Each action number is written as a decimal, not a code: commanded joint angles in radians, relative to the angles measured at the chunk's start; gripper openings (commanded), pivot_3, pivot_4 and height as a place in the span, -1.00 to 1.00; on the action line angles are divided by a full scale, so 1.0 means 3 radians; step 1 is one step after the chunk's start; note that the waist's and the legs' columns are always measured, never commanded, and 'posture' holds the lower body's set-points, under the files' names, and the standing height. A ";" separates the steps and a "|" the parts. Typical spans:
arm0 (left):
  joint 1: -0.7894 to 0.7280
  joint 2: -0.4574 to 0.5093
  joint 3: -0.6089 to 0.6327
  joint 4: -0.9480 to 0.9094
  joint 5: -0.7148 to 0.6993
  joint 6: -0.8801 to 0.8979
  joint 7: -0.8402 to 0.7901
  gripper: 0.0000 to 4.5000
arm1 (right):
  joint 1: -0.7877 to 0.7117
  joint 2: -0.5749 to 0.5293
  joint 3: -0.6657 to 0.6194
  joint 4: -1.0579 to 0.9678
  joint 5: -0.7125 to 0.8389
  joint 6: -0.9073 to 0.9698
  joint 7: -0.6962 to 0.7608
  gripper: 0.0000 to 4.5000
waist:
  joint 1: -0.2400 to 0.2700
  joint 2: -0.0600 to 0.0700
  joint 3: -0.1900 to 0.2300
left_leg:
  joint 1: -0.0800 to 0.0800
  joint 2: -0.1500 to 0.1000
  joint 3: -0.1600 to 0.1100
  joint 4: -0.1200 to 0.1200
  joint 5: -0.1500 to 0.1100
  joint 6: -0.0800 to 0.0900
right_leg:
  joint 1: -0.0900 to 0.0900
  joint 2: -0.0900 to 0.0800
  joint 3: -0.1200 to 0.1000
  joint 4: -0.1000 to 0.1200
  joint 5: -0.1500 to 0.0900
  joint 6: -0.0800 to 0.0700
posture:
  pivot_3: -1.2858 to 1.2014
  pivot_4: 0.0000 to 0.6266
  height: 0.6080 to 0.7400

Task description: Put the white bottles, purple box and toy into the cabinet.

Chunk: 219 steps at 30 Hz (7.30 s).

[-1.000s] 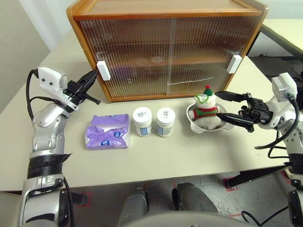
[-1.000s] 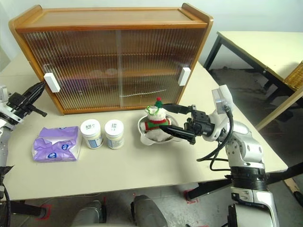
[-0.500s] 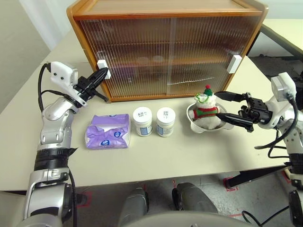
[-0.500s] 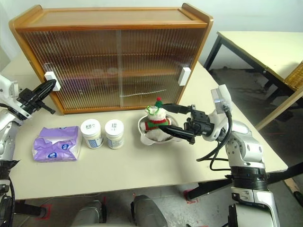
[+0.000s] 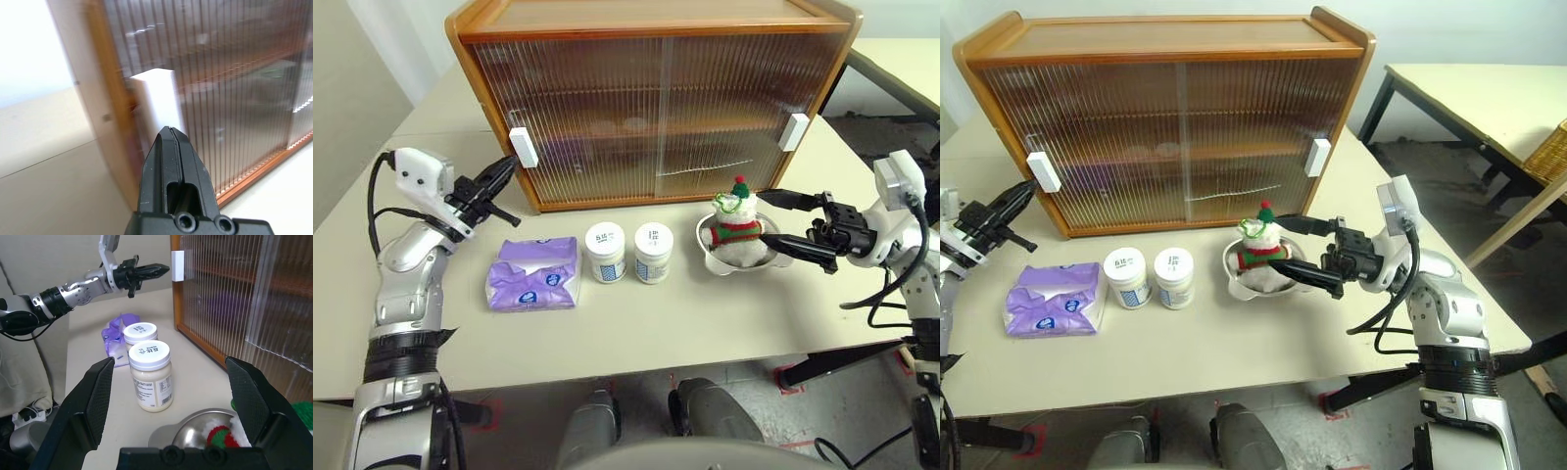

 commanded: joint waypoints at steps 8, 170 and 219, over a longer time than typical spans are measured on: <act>-0.0134 0.0034 -0.0026 0.0120 0.0078 -0.0028 0.0031 -0.99 | -0.0060 -0.0061 0.0052 -0.0020 -0.0029 0.0016 0.0006 1.00 | 0.0042 0.0000 0.0000 | -0.0005 0.0009 -0.0004 -0.0002 0.0000 0.0000 | -0.0005 -0.0007 0.0002 0.0000 0.0014 -0.0025 | -0.14 -0.79 1.00; 0.1290 0.0611 0.0518 -0.0780 -0.1222 0.4054 0.0071 -0.17 | 0.0106 0.0052 0.0146 -0.0338 0.0007 -0.0131 -0.0225 1.00 | -0.0215 0.0049 -0.0131 | -0.0095 -0.0001 -0.0005 -0.0017 0.0024 -0.0034 | -0.0121 -0.0037 0.0001 0.0003 0.0062 -0.0049 | -0.18 -0.89 1.00; -0.0744 -0.0497 0.1127 -0.1313 -0.2673 0.4091 0.2458 -0.98 | 0.0157 0.0142 0.0159 -0.0423 0.0042 -0.0149 -0.0316 1.00 | -0.0098 -0.0020 -0.0093 | 0.0021 -0.0009 0.0063 -0.0059 0.0047 -0.0038 | -0.0024 0.0006 0.0030 0.0002 0.0022 -0.0020 | -0.19 -0.90 1.00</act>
